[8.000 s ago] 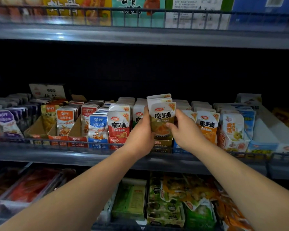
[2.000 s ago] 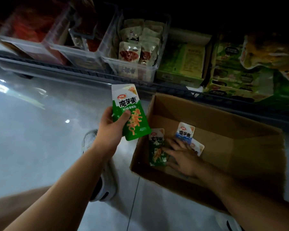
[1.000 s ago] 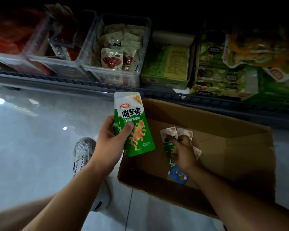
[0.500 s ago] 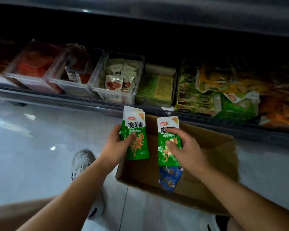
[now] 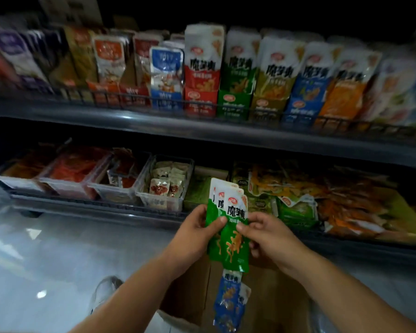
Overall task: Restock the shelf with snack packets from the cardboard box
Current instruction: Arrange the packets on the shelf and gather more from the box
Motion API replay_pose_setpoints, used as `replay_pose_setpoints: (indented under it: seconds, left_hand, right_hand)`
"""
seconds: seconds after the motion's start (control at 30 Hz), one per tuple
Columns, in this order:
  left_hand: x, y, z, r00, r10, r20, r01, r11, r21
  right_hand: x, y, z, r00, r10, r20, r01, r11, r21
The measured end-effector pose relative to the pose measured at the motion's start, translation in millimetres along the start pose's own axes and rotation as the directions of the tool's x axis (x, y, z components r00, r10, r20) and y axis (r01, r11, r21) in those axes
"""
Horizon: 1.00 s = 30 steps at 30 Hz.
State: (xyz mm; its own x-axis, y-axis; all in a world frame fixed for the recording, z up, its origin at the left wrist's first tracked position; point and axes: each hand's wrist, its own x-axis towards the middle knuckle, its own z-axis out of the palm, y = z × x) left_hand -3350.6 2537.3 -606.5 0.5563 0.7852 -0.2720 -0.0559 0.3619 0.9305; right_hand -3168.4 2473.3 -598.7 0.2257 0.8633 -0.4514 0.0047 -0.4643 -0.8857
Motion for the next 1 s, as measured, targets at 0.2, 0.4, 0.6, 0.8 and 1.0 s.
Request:
replay_pose_setpoints:
  seconds: [0.2,0.4,0.6,0.8,1.0]
  left_hand:
    - [1,53,23,0.997,0.074,0.032,-0.076,0.996,0.044]
    - [26,133,37,0.967,0.246,0.066,-0.254,0.947,0.196]
    - [62,229,43,0.752,0.658,0.043,-0.515,0.545,0.662]
    - [97,261,40,0.668,0.744,0.013,-0.466,0.405,0.787]
    - [110,257,36,0.588,0.809,0.026,-0.421,0.279,0.863]
  right_hand:
    - [-17,-54,-21,0.981,-0.135,0.141,0.11,0.978,0.175]
    - [-20,-135,-33,0.906,-0.422,-0.033,0.414,0.899,-0.14]
    - [11,-230,-44,0.554,-0.815,-0.169,0.605,0.534,-0.591]
    - [36,-266,-38,0.442,-0.877,-0.188,0.547,0.43,-0.718]
    - [51,-265,-34,0.394,-0.896,-0.206,0.509,0.399,-0.762]
